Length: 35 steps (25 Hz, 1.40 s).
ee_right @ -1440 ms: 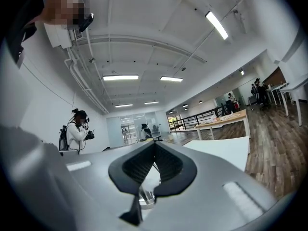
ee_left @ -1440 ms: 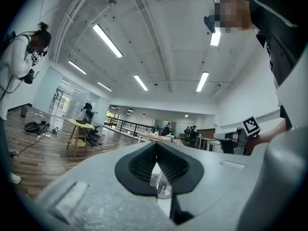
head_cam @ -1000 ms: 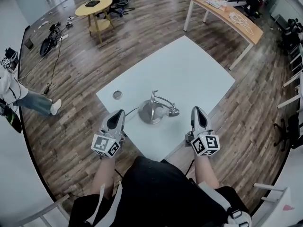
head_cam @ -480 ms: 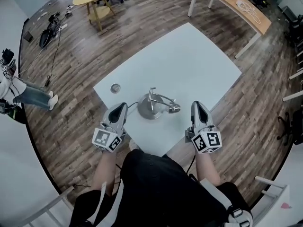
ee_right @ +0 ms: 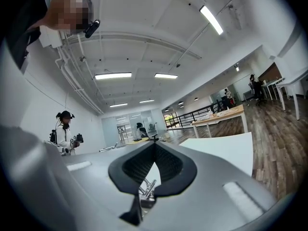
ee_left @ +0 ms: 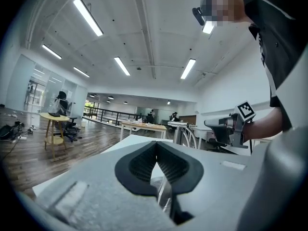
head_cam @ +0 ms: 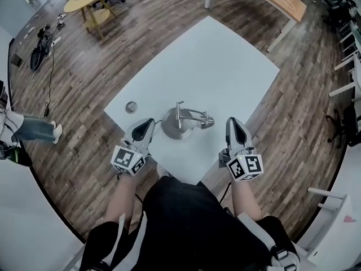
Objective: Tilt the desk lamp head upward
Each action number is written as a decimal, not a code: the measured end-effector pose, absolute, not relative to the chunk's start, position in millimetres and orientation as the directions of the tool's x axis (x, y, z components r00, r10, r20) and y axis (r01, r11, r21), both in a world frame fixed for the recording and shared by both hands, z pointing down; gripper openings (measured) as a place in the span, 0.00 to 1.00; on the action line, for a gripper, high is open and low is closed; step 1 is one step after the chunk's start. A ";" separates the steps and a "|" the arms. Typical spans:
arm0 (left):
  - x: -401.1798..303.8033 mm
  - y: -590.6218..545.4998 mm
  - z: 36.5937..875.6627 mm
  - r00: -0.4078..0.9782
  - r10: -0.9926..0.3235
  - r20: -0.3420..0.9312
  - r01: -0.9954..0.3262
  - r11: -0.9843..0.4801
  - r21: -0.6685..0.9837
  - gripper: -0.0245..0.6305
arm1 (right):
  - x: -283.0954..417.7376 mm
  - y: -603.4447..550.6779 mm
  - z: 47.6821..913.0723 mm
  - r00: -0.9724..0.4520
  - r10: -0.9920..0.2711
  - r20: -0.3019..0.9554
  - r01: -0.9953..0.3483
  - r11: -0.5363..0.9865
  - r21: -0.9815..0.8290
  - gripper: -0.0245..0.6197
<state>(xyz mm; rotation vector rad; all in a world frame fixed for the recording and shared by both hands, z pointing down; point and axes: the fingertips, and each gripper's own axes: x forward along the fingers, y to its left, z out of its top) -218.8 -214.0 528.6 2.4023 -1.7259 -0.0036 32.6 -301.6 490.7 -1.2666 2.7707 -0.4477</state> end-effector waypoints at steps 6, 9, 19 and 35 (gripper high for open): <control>-203.6 -227.0 571.6 0.454 -0.863 0.221 -0.891 -0.439 0.117 0.11 | 34.2 -283.7 506.3 -0.615 -0.780 0.113 -0.771 0.566 -0.292 0.05; -192.8 -232.7 594.2 0.517 -0.812 0.270 -0.855 -0.507 0.110 0.16 | 39.5 -273.6 515.0 -0.595 -0.791 0.139 -0.789 0.542 -0.289 0.05; -163.0 -249.2 657.7 0.669 -0.610 0.425 -0.702 -0.707 0.090 0.37 | 50.5 -253.8 521.6 -0.530 -0.829 0.176 -0.829 0.464 -0.312 0.05; -144.4 -249.3 704.1 0.740 -0.436 0.512 -0.538 -0.841 0.061 0.41 | 15.7 -237.4 547.9 -0.585 -0.777 0.232 -0.781 0.463 -0.418 0.16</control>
